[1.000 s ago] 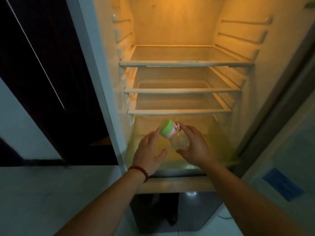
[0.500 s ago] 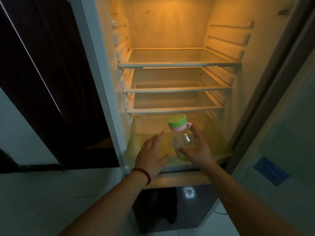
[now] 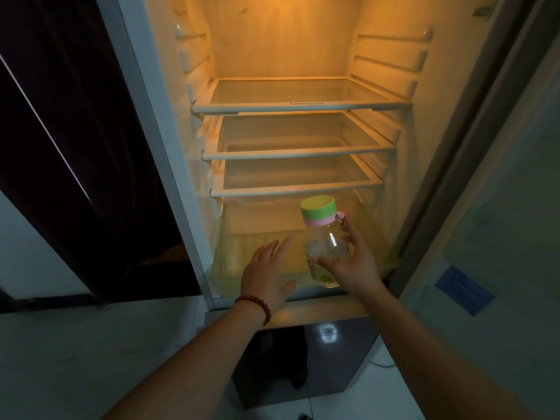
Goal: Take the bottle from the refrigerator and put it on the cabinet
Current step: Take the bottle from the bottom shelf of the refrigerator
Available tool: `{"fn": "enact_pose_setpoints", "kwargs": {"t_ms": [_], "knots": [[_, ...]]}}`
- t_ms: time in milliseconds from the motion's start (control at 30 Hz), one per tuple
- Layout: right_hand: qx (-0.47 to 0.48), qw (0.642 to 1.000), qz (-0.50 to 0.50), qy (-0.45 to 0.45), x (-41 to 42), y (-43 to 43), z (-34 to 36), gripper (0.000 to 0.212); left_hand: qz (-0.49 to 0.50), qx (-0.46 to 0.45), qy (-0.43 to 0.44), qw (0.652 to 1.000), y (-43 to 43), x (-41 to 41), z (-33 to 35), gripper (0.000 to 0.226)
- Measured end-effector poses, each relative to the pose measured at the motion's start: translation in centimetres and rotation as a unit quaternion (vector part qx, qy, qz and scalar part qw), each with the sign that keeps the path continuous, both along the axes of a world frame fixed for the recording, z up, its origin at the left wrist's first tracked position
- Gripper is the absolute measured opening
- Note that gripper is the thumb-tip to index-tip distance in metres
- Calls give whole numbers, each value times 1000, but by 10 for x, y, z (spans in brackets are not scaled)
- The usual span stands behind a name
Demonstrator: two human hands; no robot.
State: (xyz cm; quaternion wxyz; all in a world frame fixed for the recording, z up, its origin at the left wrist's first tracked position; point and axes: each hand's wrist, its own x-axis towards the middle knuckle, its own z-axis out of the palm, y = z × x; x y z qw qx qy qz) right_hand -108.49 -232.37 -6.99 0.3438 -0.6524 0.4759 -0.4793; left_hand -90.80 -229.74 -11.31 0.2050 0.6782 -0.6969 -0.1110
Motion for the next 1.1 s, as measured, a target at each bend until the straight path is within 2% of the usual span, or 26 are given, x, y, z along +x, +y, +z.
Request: {"fn": "enact_pose_setpoints", "kwargs": {"t_ms": [167, 400, 1100], "knots": [[7, 1000, -9, 0, -1, -6, 0, 95, 9, 18, -60, 998, -6, -2, -5, 92], [18, 1000, 3, 4, -3, -12, -2, 95, 32, 18, -101, 994, -23, -1, -11, 87], [42, 999, 1, -20, 10, -68, -8, 96, 46, 0, -124, 991, -80, 19, -8, 85]]}}
